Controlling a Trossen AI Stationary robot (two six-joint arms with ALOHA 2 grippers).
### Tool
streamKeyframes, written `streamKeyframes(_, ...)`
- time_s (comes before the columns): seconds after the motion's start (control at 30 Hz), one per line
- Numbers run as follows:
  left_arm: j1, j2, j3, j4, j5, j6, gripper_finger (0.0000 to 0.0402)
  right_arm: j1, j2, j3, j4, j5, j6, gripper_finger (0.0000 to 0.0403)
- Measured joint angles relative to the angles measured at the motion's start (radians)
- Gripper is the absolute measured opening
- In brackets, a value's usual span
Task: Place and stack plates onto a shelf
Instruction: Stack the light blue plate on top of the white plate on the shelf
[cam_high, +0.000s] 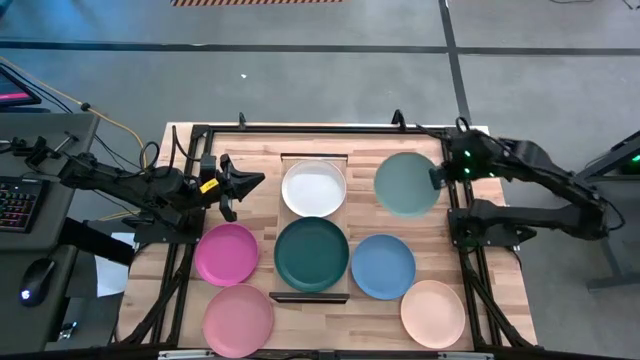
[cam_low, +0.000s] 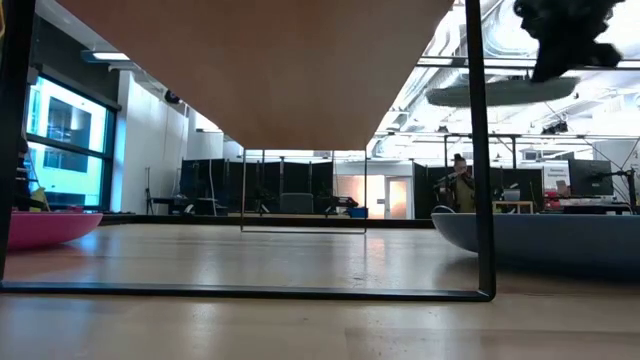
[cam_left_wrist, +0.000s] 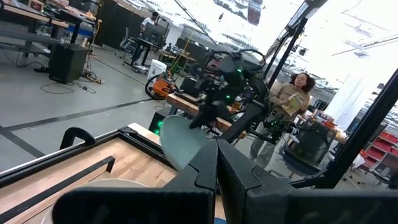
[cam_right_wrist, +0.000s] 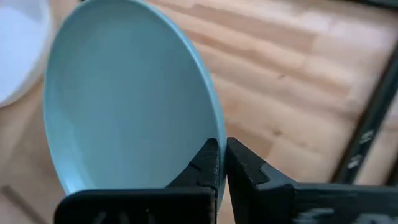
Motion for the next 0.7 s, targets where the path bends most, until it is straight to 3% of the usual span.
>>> streamKeyframes(0.13,0.000,0.000,0.000,0.000,-0.001,0.000,0.0000,0.131,-0.098,-0.060,0.040,0.003,0.174,0.0000)
streamKeyframes(0.33,0.000,0.000,0.000,0.000,-0.024,0.000,0.0000,0.259,-0.127,-0.149,0.295,0.076,0.292,0.0000)
streamKeyframes(0.5,0.000,0.000,0.000,0.002,-0.057,0.000,0.0000,0.277,-0.018,-0.160,0.455,0.088,0.297,0.0000)
streamKeyframes(0.6,0.000,0.000,0.000,0.008,-0.065,0.000,0.0000,0.277,0.089,-0.113,0.634,0.082,0.289,0.0000)
streamKeyframes(0.7,0.000,0.000,0.000,0.016,-0.065,0.000,0.0000,0.276,0.215,-0.051,0.689,0.117,0.268,0.0000)
